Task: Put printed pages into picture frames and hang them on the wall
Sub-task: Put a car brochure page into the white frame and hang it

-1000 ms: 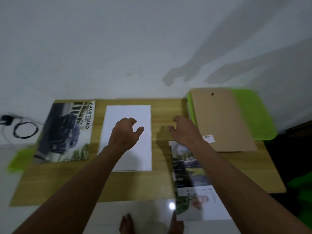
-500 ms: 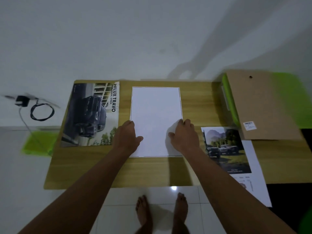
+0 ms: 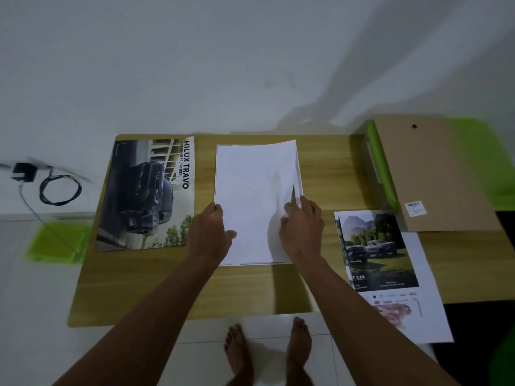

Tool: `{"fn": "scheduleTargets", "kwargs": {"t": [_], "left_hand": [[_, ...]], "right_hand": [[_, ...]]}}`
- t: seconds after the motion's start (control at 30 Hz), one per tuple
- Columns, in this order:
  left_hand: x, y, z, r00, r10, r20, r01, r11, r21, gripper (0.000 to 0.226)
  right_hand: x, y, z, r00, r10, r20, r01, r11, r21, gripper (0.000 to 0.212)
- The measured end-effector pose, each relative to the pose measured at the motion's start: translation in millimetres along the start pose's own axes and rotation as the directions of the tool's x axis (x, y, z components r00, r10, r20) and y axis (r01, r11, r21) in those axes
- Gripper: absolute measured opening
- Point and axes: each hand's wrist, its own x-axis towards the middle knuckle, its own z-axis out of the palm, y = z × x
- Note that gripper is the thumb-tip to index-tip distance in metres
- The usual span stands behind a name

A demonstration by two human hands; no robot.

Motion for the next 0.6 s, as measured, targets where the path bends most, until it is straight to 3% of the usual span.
{"fn": "scheduleTargets", "kwargs": {"t": [0.13,0.2,0.27,0.33,0.47,0.6], "left_hand": [[-1.6,-1.0,1.4,1.0,-0.003,-0.008,0.003,1.0,0.001,0.044],[-1.4,-0.4,1.7,1.0,-0.013,-0.007,0.013,1.0,-0.009,0.044],[0.0,-0.2,1.7,0.999,-0.034,0.004,0.034,0.999,-0.018,0.047],[1.3,0.5,1.5,0.997,-0.068,0.024,0.068,0.998,-0.016,0.056],[1.4,3.7,1.2,0.99,-0.14,0.033,0.141,0.989,-0.044,0.061],[3.6,6.3,-0.4,0.977,-0.213,0.033,0.215,0.968,-0.129,0.059]], "right_hand": [[1.6,-9.4,-4.7,0.994,0.098,-0.038,-0.081,0.945,0.318,0.035],[7.1,-11.7,-9.4,0.981,0.195,-0.018,-0.164,0.869,0.468,0.045],[16.4,-12.4,-16.9,0.962,0.265,0.066,-0.253,0.769,0.588,0.041],[23.7,-10.8,-22.3,0.96,0.241,0.14,-0.277,0.761,0.587,0.027],[32.0,-2.0,-27.8,0.974,0.144,0.177,-0.218,0.811,0.543,0.038],[36.9,5.0,-36.1,0.97,0.123,0.21,-0.238,0.665,0.708,0.034]]}}
